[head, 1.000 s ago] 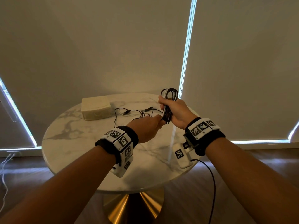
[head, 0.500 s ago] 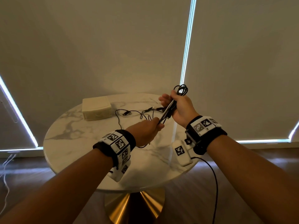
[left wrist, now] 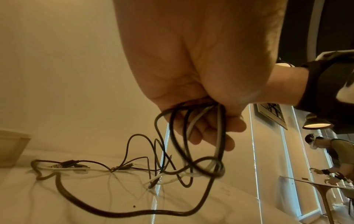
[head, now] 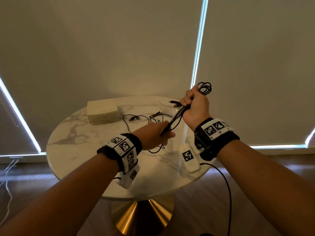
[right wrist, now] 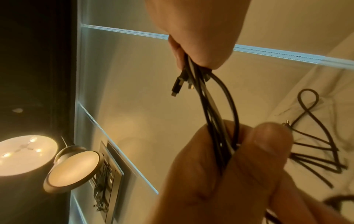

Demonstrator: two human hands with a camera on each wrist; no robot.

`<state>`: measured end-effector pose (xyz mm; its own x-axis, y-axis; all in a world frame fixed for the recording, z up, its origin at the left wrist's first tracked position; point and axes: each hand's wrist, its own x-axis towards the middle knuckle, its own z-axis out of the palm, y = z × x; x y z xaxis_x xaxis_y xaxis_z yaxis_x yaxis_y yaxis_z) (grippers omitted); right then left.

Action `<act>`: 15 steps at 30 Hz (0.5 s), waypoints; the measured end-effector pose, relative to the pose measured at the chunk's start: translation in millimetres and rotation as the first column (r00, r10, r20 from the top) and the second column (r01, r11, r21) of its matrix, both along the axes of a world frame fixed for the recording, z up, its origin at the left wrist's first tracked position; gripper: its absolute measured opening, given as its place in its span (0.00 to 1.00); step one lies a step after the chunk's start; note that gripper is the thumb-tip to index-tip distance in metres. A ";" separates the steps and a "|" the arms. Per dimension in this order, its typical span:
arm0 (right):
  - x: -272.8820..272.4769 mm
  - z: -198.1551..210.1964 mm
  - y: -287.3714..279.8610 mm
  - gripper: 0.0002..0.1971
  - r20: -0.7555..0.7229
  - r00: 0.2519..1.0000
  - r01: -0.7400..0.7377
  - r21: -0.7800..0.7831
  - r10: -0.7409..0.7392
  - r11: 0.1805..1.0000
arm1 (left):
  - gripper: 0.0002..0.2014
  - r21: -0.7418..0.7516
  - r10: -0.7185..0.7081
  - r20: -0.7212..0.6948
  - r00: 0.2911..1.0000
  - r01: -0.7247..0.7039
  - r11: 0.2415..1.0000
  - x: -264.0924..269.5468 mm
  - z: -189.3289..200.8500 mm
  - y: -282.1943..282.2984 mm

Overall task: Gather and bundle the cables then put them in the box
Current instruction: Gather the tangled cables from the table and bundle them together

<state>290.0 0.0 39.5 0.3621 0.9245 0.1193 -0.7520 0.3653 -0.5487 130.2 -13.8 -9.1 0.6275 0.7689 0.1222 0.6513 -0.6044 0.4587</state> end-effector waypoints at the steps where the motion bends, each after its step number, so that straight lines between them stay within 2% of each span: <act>1: 0.9 1.7 -0.5 0.10 -0.005 1.000 -0.004 0.008 0.004 1.000 | 0.12 0.020 0.002 0.011 1.000 -0.003 1.000 -0.9 -1.3 1.7; 4: 4.6 3.8 -3.3 0.11 0.034 0.999 -0.028 0.017 0.028 0.999 | 0.10 0.077 -0.005 0.008 1.000 0.004 0.997 -3.1 -6.5 5.2; 11: 27.9 3.0 -4.7 0.15 0.299 0.952 -0.069 -0.017 0.071 0.998 | 0.14 0.080 0.018 -0.063 0.998 -0.013 0.997 -6.2 -8.8 6.5; 13: 34.4 1.8 -4.7 0.15 0.427 0.898 -0.078 -0.075 0.102 0.994 | 0.16 0.070 0.017 -0.120 0.993 -0.009 0.998 -7.2 -8.6 6.5; 15: 38.3 0.0 -5.9 0.15 0.592 0.797 -0.059 -0.126 0.123 0.990 | 0.19 0.067 0.022 -0.168 0.986 -0.011 0.998 -7.7 -8.0 7.6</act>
